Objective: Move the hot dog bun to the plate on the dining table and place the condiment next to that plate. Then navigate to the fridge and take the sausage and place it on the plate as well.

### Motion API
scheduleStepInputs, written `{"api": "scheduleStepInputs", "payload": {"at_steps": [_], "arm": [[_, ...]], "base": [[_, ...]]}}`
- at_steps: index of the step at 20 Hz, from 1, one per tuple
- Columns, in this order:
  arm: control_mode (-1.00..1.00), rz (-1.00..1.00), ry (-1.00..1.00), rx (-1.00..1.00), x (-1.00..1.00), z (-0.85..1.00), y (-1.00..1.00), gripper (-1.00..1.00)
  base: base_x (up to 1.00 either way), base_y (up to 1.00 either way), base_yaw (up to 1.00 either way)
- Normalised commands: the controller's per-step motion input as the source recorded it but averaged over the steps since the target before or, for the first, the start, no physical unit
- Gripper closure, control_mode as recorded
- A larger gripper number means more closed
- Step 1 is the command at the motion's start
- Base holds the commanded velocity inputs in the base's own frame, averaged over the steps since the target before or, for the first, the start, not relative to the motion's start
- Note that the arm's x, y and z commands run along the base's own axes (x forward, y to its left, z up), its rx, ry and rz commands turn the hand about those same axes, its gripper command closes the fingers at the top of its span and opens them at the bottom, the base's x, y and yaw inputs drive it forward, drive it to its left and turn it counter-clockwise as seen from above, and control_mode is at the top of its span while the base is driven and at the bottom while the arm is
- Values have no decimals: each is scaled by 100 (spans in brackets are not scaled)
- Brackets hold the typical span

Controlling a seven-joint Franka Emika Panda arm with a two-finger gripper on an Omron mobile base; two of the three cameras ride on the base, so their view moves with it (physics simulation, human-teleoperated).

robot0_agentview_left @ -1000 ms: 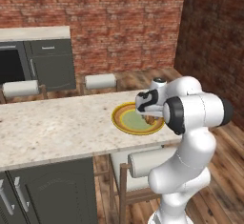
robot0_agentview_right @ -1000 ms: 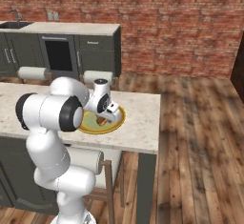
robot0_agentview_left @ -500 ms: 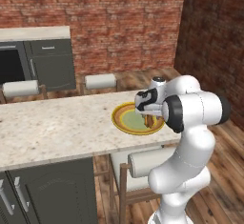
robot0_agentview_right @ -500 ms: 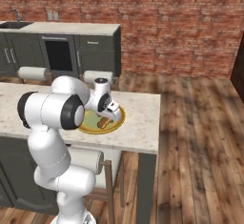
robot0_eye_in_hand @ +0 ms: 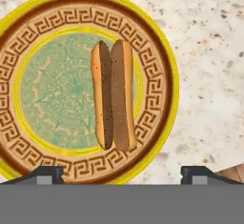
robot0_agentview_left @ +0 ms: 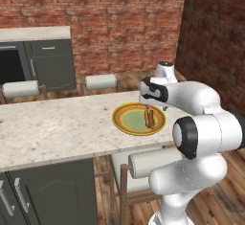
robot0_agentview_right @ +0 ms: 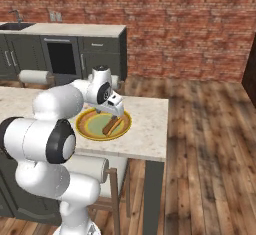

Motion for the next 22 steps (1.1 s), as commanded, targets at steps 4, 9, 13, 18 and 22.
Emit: {"api": "scheduleStepInputs", "payload": {"at_steps": [4, 9, 13, 18, 22], "arm": [[-100, 4, 1, 0, -76, 100, 22, -100], [-100, 7, 8, 0, -76, 100, 28, -100], [-100, 5, 2, 0, -94, 95, 30, -100], [-100, 2, -7, -5, -89, 50, 24, -100], [100, 0, -5, -3, -21, 4, 7, -100]], "base": [[0, 0, 0], [0, 0, 0], [0, 0, 0], [0, 0, 0], [-69, 19, 0]]}}
